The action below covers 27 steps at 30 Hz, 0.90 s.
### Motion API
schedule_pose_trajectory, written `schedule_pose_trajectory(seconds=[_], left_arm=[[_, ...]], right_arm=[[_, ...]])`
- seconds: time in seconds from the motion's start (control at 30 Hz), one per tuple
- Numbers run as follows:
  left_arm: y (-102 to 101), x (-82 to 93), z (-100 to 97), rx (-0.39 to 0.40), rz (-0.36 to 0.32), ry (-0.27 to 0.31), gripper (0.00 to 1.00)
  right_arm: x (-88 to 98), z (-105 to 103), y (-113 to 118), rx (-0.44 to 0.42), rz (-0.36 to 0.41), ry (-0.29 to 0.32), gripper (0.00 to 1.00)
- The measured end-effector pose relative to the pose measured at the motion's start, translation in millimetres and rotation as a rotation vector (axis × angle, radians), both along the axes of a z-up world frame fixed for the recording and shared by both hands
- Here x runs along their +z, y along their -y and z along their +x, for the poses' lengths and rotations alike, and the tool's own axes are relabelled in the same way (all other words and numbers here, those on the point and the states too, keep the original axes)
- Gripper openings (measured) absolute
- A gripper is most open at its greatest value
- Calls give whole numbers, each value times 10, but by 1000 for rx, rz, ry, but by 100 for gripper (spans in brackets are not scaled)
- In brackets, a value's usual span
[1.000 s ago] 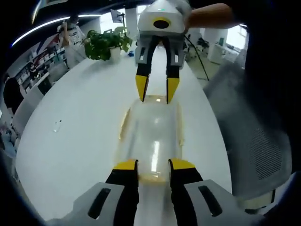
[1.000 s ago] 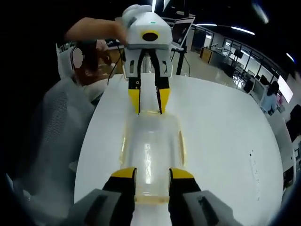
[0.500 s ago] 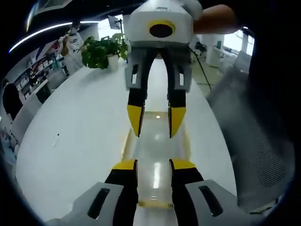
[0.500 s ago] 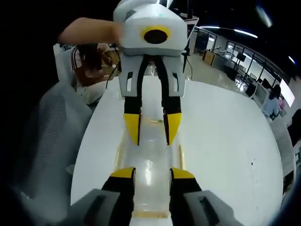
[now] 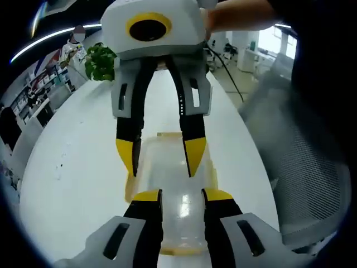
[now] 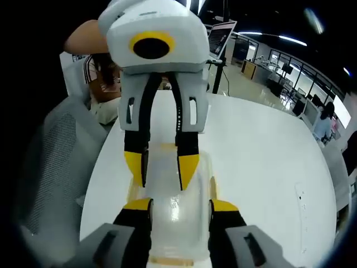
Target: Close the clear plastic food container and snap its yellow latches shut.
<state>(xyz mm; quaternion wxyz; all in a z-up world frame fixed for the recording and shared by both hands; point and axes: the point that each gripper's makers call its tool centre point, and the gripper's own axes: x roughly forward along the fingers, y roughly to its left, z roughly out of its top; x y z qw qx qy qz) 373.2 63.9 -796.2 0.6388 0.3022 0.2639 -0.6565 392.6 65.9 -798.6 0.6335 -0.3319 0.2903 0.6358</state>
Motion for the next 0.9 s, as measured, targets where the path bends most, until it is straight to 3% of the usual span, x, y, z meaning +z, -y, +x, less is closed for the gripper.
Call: schedule_pose_trajectory(seconds=[0.1,0.23,0.37,0.5,0.63,0.67,0.73,0.9], left_arm=[[14,10,-32,2,-2,0,26],[-10,5,-53,-35,41,88,30],[14,16,-178,-37,32,84,30],[1,-13,-177,-34,50,122,30],[4,-18,-175,-20,57,162,30],[8,-21,-184,-24,59,176,30],[6,-28,-161,-44,76,262,29],[30,-89,-272,-61,81,318,28]], right_arm=[[-14,-9,19,11,-14,4,40],[-6,-2,4,21,-18,8,41],[-4,5,-20,35,-23,14,46],[-10,31,-27,44,-38,15,48],[-59,30,-38,27,-49,-32,54],[-81,34,-24,32,-60,-31,55],[-114,33,0,35,-78,-48,55],[-110,33,0,52,-88,-63,57]])
